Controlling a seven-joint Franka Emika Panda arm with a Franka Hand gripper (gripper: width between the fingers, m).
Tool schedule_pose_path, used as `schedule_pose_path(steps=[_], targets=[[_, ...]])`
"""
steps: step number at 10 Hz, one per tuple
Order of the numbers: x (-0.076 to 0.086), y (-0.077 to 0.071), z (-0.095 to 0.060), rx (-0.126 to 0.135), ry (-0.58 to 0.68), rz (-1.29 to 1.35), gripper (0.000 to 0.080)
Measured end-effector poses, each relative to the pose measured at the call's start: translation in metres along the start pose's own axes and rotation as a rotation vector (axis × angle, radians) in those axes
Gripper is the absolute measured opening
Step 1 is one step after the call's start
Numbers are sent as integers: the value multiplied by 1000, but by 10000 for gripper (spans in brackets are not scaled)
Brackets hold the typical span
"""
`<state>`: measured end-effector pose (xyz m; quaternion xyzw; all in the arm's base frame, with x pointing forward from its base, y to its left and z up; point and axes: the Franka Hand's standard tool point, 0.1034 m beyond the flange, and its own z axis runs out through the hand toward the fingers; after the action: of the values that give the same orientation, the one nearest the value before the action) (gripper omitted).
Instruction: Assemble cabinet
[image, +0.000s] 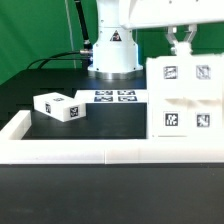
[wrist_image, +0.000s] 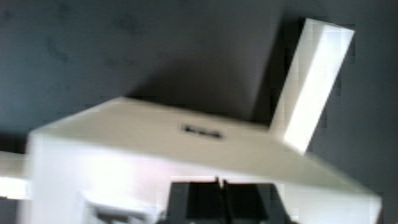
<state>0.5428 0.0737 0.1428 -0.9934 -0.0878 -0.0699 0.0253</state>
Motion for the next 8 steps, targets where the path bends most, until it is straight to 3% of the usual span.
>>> schedule_pose_path(steps=[2,5,8], targets=[[-6,9,1,-4,3,-23,2],[-4,7,2,-4,1,-21,2],[-5,7,2,-4,1,-21,398]])
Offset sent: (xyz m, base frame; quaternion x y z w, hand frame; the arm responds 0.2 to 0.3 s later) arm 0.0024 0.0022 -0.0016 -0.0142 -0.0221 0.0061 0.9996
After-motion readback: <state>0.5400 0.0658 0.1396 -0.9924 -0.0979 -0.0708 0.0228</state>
